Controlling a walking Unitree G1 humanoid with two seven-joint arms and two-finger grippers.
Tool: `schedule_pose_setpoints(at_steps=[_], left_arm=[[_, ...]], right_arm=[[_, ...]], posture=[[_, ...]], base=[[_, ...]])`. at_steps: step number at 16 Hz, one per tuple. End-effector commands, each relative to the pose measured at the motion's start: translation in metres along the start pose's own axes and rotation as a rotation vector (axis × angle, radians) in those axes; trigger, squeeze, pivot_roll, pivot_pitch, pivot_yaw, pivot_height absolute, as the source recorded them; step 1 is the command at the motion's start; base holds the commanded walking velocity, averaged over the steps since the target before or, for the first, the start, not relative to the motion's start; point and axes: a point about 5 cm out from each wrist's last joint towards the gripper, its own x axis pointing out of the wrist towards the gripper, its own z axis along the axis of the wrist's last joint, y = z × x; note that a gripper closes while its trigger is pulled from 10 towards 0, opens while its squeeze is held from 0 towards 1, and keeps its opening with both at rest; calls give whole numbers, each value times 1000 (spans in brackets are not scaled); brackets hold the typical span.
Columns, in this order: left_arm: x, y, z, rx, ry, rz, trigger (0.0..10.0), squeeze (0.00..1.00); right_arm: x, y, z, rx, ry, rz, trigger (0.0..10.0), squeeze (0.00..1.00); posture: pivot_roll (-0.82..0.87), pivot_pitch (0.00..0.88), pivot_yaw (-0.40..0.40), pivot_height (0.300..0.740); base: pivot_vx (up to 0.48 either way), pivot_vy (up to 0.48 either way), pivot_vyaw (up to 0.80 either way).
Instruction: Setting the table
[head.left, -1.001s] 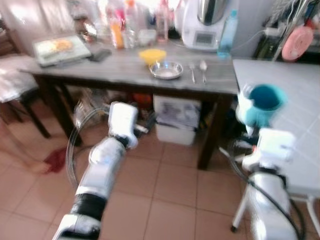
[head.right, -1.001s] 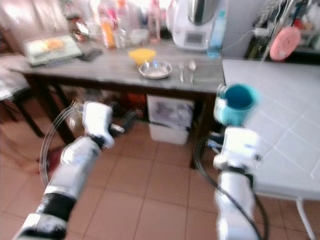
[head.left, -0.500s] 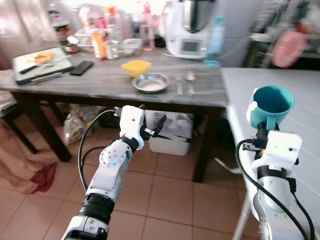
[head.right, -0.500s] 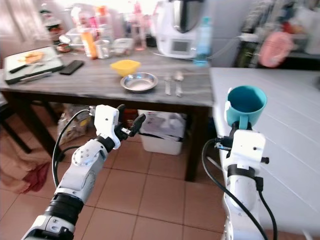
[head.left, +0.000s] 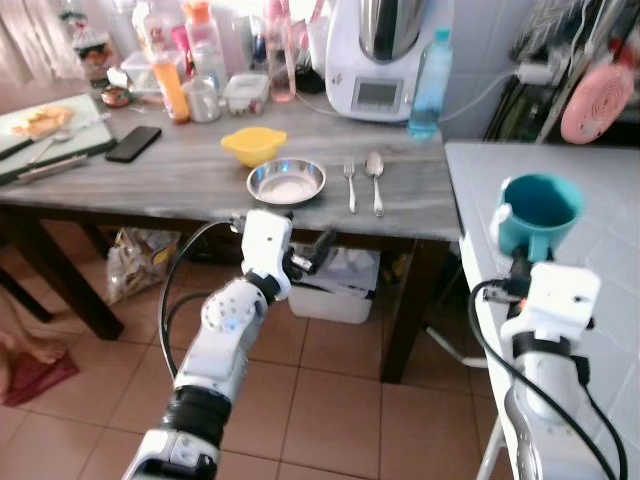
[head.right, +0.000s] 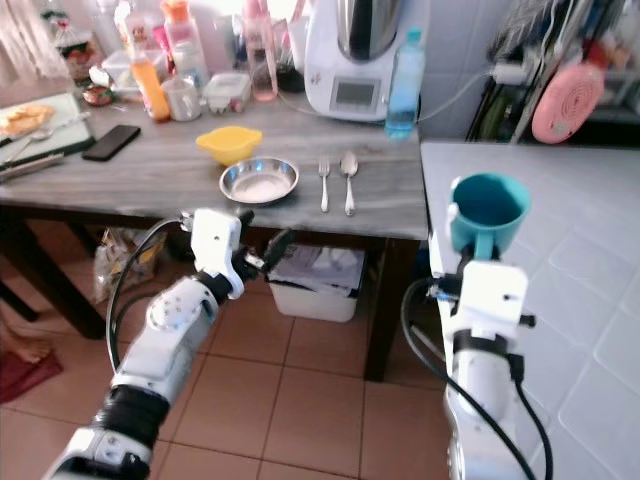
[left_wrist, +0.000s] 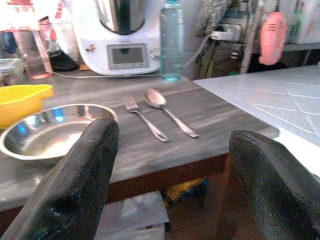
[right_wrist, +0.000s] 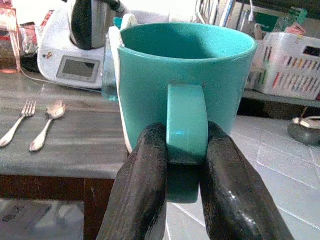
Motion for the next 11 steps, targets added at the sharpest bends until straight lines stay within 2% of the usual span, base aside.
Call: schedule_pose_setpoints(at_steps=[1,8,11], left_arm=[[-3,7,-1,12,9,18,10000,0],[-2,5,0,13,13,4,10000,0],[-2,5,-1,8,21,7,10000,0]], right_arm=[[-2,5,4,14,-16,14,10000,0],[-3,5,3,13,-11,7,10000,0],[-3,6,3,14,-10,9,10000,0]], posture=[[60,72,26,740],[62,75,31,740],[64,76,29,740]], base=[[0,0,0],[349,0,0],[301,353,0]])
